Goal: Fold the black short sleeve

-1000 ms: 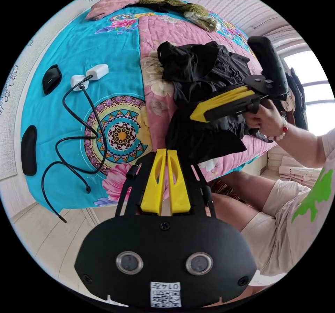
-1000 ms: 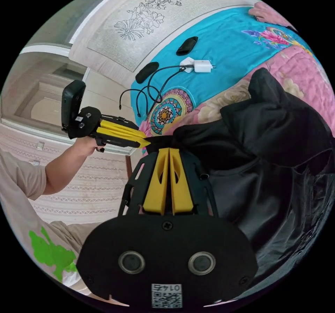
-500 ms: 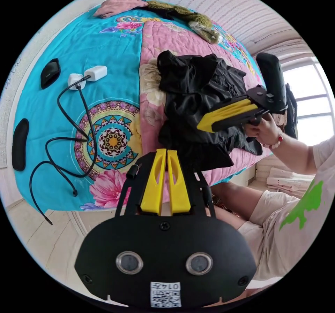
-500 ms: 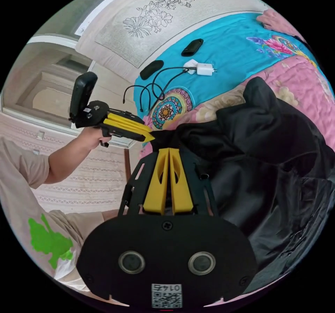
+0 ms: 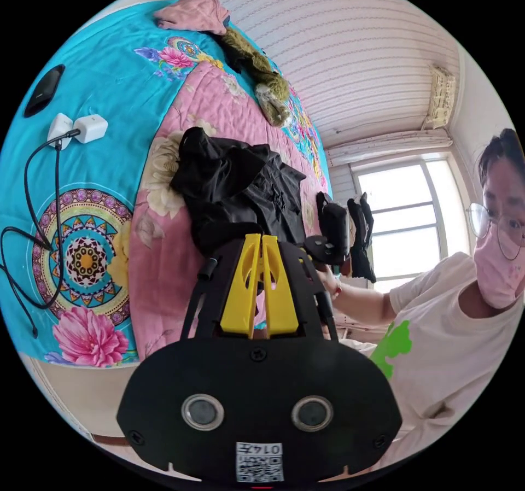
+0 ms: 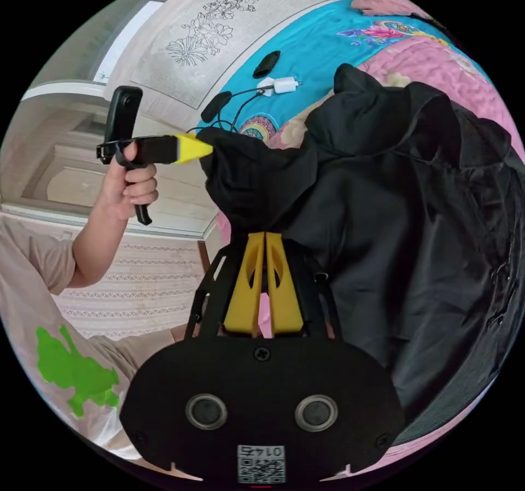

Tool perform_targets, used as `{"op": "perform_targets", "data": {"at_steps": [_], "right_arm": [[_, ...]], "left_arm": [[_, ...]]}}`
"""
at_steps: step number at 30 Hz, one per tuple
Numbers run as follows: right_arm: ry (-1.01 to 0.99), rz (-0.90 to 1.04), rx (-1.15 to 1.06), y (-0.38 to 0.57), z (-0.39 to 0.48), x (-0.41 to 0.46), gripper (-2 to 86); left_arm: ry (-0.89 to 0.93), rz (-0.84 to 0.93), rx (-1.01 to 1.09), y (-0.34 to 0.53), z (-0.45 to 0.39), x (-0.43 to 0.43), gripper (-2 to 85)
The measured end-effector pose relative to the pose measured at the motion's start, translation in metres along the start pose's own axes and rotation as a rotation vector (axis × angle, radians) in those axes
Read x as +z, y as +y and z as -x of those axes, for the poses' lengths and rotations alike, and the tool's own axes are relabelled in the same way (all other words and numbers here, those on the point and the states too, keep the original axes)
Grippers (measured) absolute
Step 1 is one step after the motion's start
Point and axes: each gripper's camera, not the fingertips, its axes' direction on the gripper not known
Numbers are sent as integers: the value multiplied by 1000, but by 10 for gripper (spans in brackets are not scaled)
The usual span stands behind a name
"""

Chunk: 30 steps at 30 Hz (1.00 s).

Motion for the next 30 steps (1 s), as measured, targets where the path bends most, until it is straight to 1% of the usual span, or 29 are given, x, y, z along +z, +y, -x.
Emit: {"op": "perform_targets", "data": {"at_steps": [1, 2, 3, 5, 7, 9, 12, 16, 19, 20, 22, 25, 28, 30], "right_arm": [[3, -18, 9, 5, 0, -4, 82], [45, -23, 17, 15, 4, -8, 133], [130, 4, 17, 23, 10, -6, 179], [240, 30, -20, 34, 22, 1, 192], [355, 41, -77, 44, 36, 11, 183], [516, 20, -183, 52, 57, 23, 159], [687, 47, -334, 56, 75, 48, 144], [761, 111, -373, 51, 63, 69, 129], [671, 91, -329, 41, 48, 51, 50], [641, 52, -313, 40, 44, 36, 24], [609, 58, -290, 35, 36, 15, 16], [436, 82, -268, 21, 20, -28, 9], [136, 164, -162, -6, -18, -70, 7], [-151, 190, 6, -28, -68, -99, 6]], "left_arm": [[12, -44, -29, -2, 5, -1, -10], [15, -70, -49, -3, 9, -2, -10], [12, -80, -58, -4, 11, -2, -10], [-15, -101, -73, -3, 13, -4, -10], [-30, -104, -85, 0, 16, -5, -10], [-51, -99, -100, 4, 19, -5, -10], [-68, -93, -121, 9, 25, -4, -10], [-94, -78, -123, 11, 26, -1, -10], [-109, -70, -124, 12, 27, 1, -10], [-117, -67, -125, 12, 27, 1, -10], [-141, -59, -124, 13, 27, 0, -10], [-188, -38, -120, 15, 25, -3, -10], [-288, -9, -124, 15, 23, -7, -10], [-332, 22, -129, 14, 24, -6, -10]]}}
